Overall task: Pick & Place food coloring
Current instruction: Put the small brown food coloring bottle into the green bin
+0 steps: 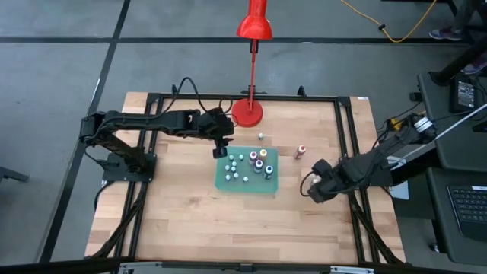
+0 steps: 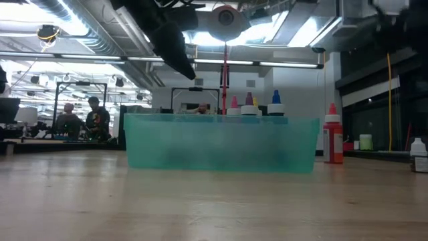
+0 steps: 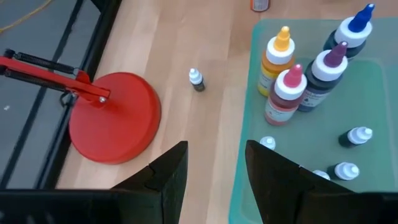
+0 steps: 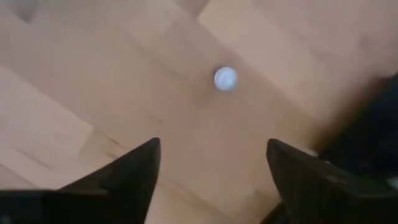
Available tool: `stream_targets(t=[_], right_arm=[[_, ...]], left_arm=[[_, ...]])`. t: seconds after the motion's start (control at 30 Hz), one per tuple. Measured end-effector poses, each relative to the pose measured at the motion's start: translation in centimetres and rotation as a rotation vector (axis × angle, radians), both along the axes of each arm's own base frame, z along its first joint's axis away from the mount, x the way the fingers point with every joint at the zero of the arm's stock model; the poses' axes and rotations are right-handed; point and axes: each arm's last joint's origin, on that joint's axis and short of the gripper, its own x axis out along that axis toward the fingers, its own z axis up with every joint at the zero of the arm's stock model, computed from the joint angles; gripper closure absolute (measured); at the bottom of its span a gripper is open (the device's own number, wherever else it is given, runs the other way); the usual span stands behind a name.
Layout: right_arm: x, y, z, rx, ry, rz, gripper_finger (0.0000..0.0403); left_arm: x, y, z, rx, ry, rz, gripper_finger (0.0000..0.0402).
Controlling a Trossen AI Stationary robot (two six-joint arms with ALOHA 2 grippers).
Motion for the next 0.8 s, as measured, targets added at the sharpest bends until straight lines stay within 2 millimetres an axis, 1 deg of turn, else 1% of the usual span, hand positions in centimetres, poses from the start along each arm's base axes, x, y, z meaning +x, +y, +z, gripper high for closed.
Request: stream_targets(t=[0.07,0.13,0.2,0.4,0.63,0.8], right_arm=[[0.2,-0.4,-1.6,0.037,-0.002,-0.023,0.0098],[0.6,-0.9,-2.8,0.052,-0.031,-0.050,0.0094],[0.7,-1.5,-3.6,0.046,-0.032,-0.083,0.0096],[0.4,-3.2,-5.0,0.016,0.016,-0.153,0.0110],[0.9,-3.7,-6.6,0.052,-0.066,-0.136,0.0127],[0.2,-4.1,-7.2,0.044,-0.013,-0.147,0.0150]], left_arm=[[0.0,-0.1,0.0,-0.012,-0.003,-0.004,0.0245],[0.0,-0.1,0.0,-0.030,-0.008,-0.001,0.0245],[0.0,-0.2,0.0,-0.042,-0.012,0.004,0.0245],[0.2,-0.8,0.0,-0.069,-0.020,-0.008,0.0245],[0.3,-1.1,0.0,-0.100,-0.038,0.025,0.0245],[0.3,-1.1,0.0,-0.121,-0.047,0.051,0.0245]])
